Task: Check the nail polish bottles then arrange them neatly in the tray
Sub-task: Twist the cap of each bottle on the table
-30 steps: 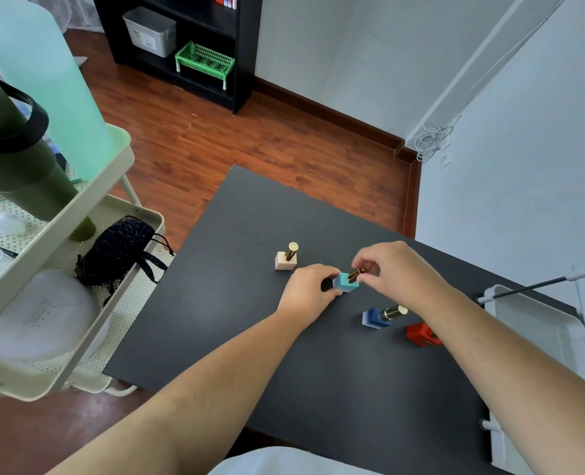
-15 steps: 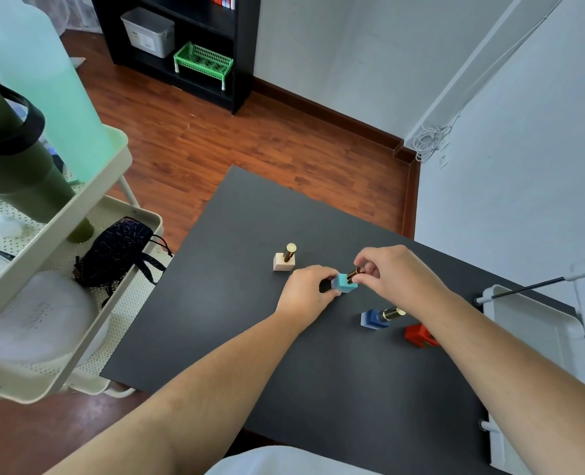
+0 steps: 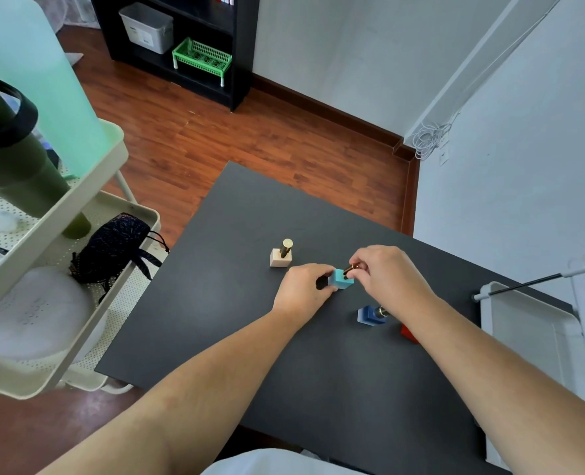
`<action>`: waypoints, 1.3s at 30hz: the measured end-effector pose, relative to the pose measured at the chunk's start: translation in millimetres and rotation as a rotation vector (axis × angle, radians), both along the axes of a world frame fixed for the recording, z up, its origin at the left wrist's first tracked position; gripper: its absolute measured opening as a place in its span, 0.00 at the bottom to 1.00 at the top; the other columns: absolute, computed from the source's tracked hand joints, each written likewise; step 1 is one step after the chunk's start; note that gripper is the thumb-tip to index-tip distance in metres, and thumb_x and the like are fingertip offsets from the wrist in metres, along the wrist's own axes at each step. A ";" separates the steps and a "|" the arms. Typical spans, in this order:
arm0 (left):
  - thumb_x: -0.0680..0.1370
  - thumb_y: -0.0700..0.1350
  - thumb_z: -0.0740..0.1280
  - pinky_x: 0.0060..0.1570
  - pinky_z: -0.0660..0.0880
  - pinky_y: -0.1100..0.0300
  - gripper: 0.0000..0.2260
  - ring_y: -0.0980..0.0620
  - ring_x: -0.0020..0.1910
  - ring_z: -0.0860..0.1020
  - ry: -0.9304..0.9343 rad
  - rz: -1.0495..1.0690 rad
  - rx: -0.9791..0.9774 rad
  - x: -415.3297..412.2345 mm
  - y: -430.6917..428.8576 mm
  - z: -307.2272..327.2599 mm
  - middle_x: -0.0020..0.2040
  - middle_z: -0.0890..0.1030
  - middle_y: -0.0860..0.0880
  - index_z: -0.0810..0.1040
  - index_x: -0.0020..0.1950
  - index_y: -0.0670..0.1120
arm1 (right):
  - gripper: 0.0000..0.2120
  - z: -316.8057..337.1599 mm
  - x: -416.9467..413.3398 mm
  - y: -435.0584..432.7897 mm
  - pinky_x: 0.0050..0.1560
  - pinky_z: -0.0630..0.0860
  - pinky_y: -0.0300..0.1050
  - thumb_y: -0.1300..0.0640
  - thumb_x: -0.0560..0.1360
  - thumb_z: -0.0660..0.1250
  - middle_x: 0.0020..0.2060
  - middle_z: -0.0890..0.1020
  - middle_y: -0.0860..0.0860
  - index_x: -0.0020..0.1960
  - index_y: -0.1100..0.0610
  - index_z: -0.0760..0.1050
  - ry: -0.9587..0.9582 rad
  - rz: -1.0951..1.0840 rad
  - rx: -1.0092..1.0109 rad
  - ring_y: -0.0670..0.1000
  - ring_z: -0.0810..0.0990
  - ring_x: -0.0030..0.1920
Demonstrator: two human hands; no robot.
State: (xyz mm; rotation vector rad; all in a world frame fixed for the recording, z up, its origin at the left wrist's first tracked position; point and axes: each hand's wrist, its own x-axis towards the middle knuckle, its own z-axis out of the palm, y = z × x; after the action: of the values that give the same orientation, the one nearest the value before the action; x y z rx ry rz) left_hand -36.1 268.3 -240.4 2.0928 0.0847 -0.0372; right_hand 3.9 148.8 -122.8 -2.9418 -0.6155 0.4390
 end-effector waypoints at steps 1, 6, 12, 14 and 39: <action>0.74 0.43 0.70 0.56 0.75 0.58 0.14 0.55 0.52 0.78 -0.002 -0.003 0.000 -0.7 0.0 0.7 0.55 0.83 0.51 0.79 0.59 0.49 | 0.11 1.5 -0.8 0.7 0.53 0.75 0.47 0.55 0.75 0.66 0.49 0.82 0.54 0.56 0.57 0.77 0.018 -0.008 -0.004 0.53 0.78 0.49; 0.73 0.42 0.71 0.58 0.73 0.61 0.22 0.50 0.53 0.78 0.050 0.029 0.012 -9.8 1.8 6.0 0.60 0.79 0.51 0.74 0.66 0.48 | 0.18 10.4 -19.2 -5.3 0.54 0.76 0.50 0.52 0.77 0.62 0.52 0.81 0.50 0.66 0.52 0.68 -0.060 -0.013 0.060 0.53 0.77 0.53; 0.72 0.47 0.72 0.52 0.72 0.65 0.20 0.56 0.44 0.77 0.118 0.025 0.020 -47.3 -7.8 4.6 0.56 0.79 0.53 0.75 0.64 0.52 | 0.14 30.5 -34.7 -48.8 0.53 0.74 0.52 0.66 0.72 0.60 0.48 0.82 0.51 0.54 0.55 0.76 -0.328 -0.026 0.174 0.55 0.77 0.51; 0.73 0.48 0.71 0.55 0.71 0.66 0.21 0.54 0.51 0.77 0.141 -0.056 0.042 -54.2 -15.9 3.9 0.60 0.78 0.54 0.74 0.65 0.52 | 0.16 32.7 -39.9 -62.6 0.52 0.73 0.50 0.68 0.70 0.60 0.47 0.82 0.50 0.52 0.54 0.77 -0.282 -0.018 0.175 0.54 0.76 0.50; 0.74 0.45 0.70 0.54 0.72 0.64 0.13 0.57 0.52 0.77 0.005 -0.142 0.041 -32.4 -52.0 -3.0 0.54 0.82 0.54 0.79 0.58 0.52 | 0.10 12.0 -41.9 -70.5 0.48 0.73 0.44 0.53 0.76 0.63 0.48 0.81 0.51 0.56 0.54 0.76 0.035 0.019 -0.047 0.53 0.78 0.49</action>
State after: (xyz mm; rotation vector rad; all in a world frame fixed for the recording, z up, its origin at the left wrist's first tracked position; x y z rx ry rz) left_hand -68.5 216.3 -243.4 2.1365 -0.0600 -0.1275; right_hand -38.0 78.3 -110.8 -2.9681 -0.6380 0.5124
